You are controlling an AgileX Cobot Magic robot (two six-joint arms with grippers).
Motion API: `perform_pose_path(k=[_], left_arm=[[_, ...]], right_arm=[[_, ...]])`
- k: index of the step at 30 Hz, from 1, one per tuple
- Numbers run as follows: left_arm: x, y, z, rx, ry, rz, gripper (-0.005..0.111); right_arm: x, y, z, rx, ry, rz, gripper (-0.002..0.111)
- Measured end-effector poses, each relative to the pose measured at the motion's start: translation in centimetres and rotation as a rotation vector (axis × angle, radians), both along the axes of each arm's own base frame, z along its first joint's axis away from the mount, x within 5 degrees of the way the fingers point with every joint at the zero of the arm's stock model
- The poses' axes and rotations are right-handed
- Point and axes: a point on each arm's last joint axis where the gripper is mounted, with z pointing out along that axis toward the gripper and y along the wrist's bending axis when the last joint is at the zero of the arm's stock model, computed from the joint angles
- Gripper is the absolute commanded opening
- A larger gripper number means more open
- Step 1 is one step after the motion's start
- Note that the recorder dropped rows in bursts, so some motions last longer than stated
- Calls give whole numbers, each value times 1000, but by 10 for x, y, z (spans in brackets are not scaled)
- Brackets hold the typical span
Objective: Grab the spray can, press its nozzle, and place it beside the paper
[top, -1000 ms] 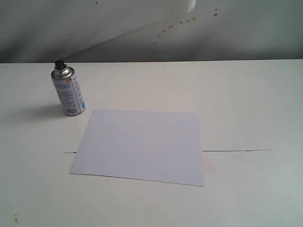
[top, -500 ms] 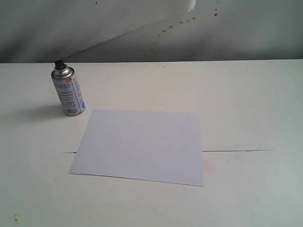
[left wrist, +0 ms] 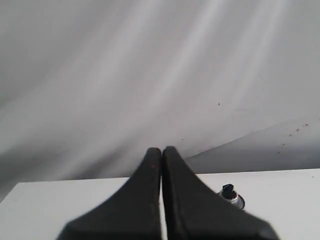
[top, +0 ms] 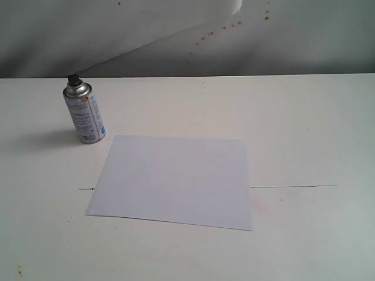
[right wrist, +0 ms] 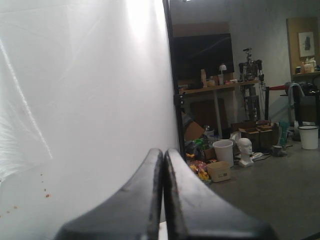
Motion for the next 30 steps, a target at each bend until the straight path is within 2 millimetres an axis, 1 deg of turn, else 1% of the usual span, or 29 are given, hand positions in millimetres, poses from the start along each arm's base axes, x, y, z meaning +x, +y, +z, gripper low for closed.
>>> perform_pose_path(k=[2, 3, 6, 9, 14, 18, 22, 26, 30], left_arm=[[-20, 8, -19, -55, -10, 45, 2], [-30, 11, -33, -96, -10, 70, 2], [-47, 15, -69, -199, -18, 125, 2], [-54, 15, -105, -264, -34, 149, 2], [-54, 12, -139, -323, 5, 111, 2], [-55, 8, -162, -318, 54, 52, 2], [-56, 5, -178, -292, 79, 4, 2], [-58, 4, -182, -282, 73, -28, 2], [-60, 3, -186, -252, 115, -43, 2]], right_arm=[[0, 0, 0, 0, 0, 0, 0], [0, 0, 0, 0, 0, 0, 0], [0, 0, 0, 0, 0, 0, 0], [0, 0, 0, 0, 0, 0, 0], [0, 0, 0, 0, 0, 0, 0], [0, 0, 0, 0, 0, 0, 0], [0, 0, 0, 0, 0, 0, 0], [0, 0, 0, 0, 0, 0, 0], [0, 0, 0, 0, 0, 0, 0]])
